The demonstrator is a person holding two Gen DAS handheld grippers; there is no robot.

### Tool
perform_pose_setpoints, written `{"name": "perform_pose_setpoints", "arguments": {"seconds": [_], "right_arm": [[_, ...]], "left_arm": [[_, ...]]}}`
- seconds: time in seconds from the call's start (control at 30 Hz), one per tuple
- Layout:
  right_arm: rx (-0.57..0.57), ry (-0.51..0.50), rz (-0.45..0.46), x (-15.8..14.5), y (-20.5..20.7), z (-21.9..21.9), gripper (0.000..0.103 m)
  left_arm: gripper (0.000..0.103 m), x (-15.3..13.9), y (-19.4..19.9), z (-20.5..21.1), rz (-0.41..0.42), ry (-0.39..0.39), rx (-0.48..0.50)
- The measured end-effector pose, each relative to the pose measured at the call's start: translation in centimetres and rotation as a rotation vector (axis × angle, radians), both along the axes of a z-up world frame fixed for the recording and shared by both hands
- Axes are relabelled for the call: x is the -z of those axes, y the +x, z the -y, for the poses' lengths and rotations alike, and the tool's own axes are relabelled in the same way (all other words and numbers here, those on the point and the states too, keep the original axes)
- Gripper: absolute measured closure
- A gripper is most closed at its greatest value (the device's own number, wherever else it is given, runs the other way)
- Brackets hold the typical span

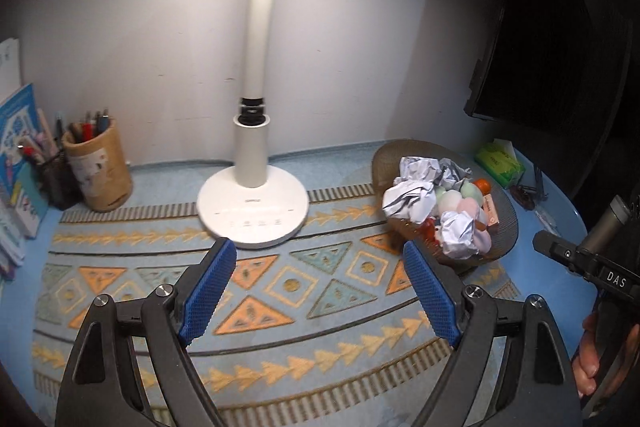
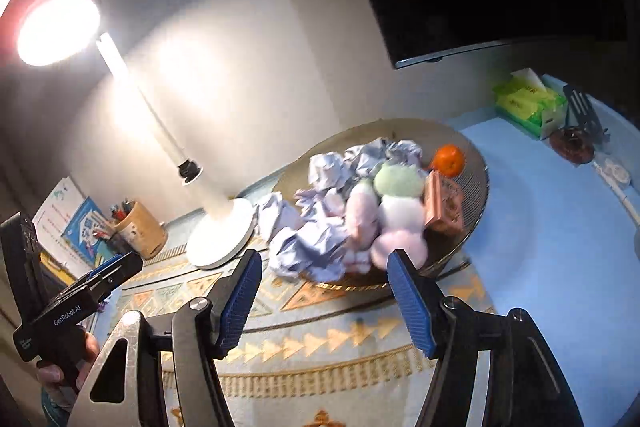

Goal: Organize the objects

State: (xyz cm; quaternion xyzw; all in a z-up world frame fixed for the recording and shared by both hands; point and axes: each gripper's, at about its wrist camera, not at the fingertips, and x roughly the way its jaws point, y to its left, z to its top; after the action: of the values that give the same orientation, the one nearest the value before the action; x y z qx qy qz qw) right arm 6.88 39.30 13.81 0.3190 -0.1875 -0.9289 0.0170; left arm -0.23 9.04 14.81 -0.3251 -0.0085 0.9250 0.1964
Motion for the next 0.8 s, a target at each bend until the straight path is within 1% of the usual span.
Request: {"name": "perform_pose_setpoints", "arguments": {"seconds": [0.03, 0.07, 0.2, 0.3, 0.33, 0.43, 0.5, 0.57, 0.67, 0.8], "right_arm": [[-0.017, -0.006, 0.008, 0.2, 0.4, 1.0, 0.039], [-0.037, -0.010, 0.018, 0.4, 0.6, 2.1, 0.039], [-0.103, -0.020, 0.070, 2.1, 0.9, 6.5, 0.039], [-0.144, -0.007, 0.110, 4.1, 0.7, 9.7, 0.039], [-0.158, 0.015, 0.112, 4.7, 0.6, 10.8, 0.039], [-0.165, 0.152, 0.106, 6.9, 0.3, 13.7, 0.039], [-0.184, 0.204, 0.087, 8.2, 0.3, 14.9, 0.039], [-0.186, 0.265, 0.099, 9.3, 0.0, 15.8, 0.039], [-0.196, 0.334, 0.108, 10.3, -0.6, 16.5, 0.039], [-0.191, 0.334, 0.114, 11.3, -0.9, 16.4, 0.039]], "left_arm": [[0.013, -0.2, 0.9, 1.3, -0.008, -0.008, -0.017], [0.001, -0.4, 1.6, 2.4, -0.013, -0.017, -0.030], [0.001, -0.4, 4.2, 6.8, -0.039, -0.049, -0.091], [0.001, 1.2, 5.3, 8.9, -0.023, -0.072, -0.139], [0.001, 2.2, 5.4, 9.1, -0.021, -0.077, -0.157], [0.001, 5.8, 5.6, 9.4, -0.015, -0.095, -0.228], [0.001, 8.1, 5.3, 9.5, 0.015, -0.073, -0.247], [0.001, 9.7, 5.0, 9.4, 0.033, -0.053, -0.260], [0.001, 11.0, 5.1, 9.0, 0.007, -0.070, -0.283], [0.001, 11.2, 5.4, 8.8, 0.005, -0.076, -0.282]]}}
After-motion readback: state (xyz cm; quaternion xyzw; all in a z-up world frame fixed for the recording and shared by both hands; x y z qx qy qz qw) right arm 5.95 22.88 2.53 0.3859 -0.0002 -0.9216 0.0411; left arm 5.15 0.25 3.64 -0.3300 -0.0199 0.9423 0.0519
